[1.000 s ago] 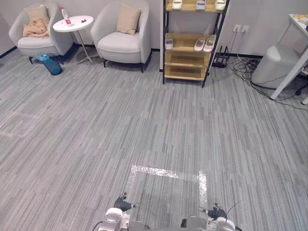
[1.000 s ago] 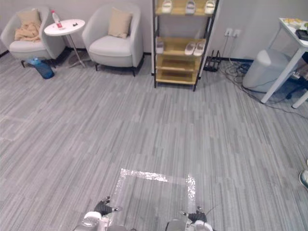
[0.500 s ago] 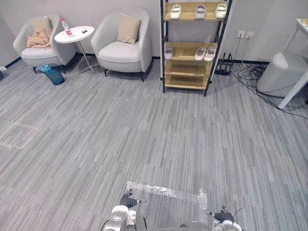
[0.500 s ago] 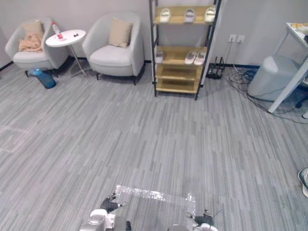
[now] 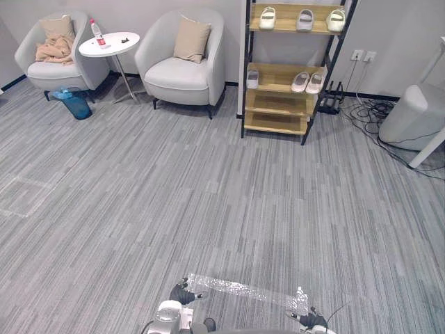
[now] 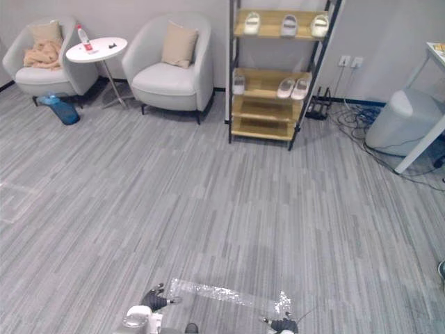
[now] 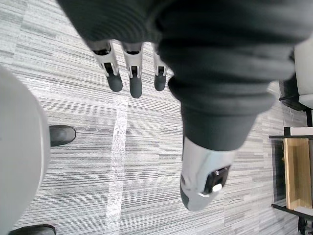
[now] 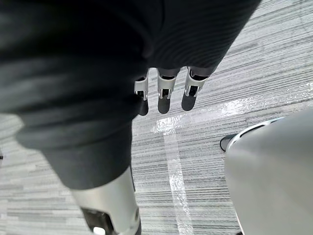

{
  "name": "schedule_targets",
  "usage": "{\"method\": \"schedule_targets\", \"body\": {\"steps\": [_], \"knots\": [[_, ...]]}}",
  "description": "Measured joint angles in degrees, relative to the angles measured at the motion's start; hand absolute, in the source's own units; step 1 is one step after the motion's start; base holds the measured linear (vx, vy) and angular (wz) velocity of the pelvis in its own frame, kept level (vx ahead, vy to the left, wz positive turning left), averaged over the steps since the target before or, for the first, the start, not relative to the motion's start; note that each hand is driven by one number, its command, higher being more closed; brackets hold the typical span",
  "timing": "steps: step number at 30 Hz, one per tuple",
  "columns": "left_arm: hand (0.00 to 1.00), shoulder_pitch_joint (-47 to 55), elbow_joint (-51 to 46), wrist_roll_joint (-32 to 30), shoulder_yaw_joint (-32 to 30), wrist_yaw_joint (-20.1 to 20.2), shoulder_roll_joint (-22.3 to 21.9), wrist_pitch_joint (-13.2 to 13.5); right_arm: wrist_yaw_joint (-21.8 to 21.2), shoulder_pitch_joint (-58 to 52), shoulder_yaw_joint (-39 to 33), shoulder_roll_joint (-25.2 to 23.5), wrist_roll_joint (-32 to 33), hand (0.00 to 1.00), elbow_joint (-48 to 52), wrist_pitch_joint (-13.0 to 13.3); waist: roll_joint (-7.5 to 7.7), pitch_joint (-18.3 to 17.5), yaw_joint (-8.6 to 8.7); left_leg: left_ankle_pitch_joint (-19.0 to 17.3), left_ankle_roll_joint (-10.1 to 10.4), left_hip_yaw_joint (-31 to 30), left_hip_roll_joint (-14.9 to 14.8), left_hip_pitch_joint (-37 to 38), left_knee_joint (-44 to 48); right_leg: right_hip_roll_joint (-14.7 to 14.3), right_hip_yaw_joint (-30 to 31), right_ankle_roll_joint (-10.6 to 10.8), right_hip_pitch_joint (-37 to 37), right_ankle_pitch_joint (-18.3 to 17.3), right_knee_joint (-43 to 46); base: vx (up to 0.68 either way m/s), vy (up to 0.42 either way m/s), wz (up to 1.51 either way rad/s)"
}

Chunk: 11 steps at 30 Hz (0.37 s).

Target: Pick up cushions and gather them together orderly.

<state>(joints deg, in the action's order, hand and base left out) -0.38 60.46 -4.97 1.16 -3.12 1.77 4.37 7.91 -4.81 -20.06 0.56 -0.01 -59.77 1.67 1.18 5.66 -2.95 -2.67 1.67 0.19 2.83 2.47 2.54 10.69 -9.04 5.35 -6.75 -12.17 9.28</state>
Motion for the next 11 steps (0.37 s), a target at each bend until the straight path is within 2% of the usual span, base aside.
{"method": "schedule_targets", "body": {"steps": [11], "knots": [[0.00, -0.07, 1.07, 0.56, -0.07, -0.07, 0.47, 0.23, 0.00, 0.79, 0.01, 1.01, -0.01, 0.00, -2.27, 0.02, 0.57, -0.12, 0.20, 4.81, 0.04, -1.32, -0.42, 3.07, -7.82, -0.76, -0.90, 0.27, -0.62, 1.25, -2.15, -0.03, -0.011, 0.04]]}}
